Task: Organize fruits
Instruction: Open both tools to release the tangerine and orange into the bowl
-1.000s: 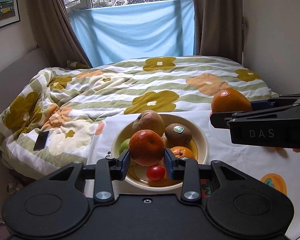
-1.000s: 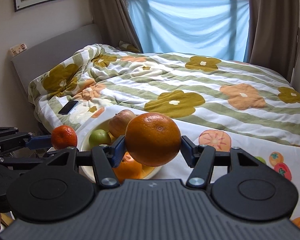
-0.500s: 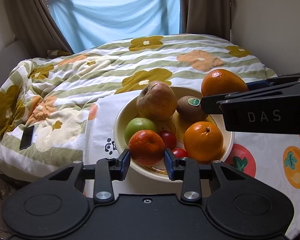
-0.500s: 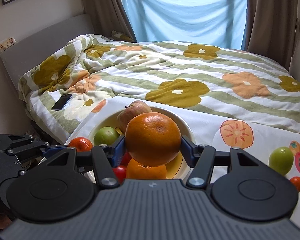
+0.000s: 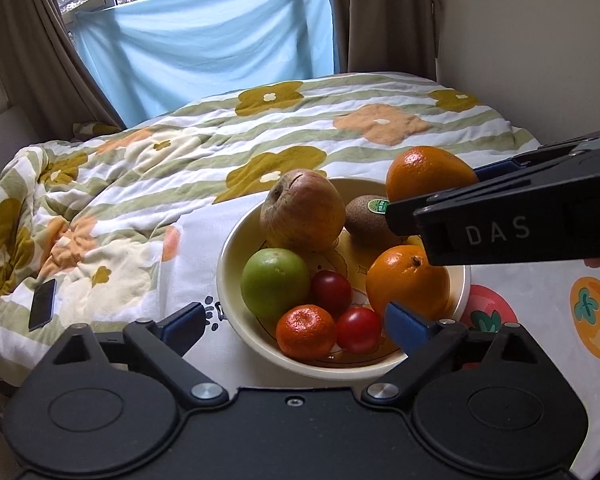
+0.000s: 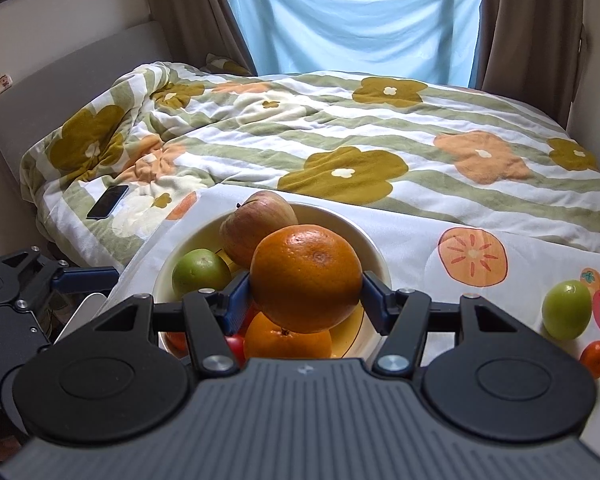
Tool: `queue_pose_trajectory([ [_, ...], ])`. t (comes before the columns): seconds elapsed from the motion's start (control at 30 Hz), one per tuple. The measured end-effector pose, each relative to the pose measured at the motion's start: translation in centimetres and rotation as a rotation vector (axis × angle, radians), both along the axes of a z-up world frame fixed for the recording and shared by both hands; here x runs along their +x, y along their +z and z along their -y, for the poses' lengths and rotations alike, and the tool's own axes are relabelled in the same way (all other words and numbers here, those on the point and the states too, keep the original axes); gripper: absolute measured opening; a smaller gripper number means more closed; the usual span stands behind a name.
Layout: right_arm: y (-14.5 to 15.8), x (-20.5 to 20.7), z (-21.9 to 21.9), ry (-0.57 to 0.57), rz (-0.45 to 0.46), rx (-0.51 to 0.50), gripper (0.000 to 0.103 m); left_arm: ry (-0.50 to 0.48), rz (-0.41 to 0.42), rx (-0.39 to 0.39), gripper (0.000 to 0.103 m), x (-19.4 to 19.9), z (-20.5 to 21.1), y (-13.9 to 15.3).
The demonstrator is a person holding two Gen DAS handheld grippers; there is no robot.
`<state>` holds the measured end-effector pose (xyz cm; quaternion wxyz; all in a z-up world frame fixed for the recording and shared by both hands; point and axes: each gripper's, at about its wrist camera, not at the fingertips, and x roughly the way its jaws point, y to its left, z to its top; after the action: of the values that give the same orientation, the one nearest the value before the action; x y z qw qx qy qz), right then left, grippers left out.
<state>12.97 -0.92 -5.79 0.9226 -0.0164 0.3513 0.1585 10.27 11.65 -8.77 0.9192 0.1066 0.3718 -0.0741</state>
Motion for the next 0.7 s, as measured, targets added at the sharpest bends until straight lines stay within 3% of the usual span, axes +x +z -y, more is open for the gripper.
queue_pose_trajectory([
  [0.7, -1.7, 1.6, -5.0, 0.149, -0.033, -0.057, 0.074, 0.102, -0.02, -0.035, 0.098, -1.2, -3.8, 0.3],
])
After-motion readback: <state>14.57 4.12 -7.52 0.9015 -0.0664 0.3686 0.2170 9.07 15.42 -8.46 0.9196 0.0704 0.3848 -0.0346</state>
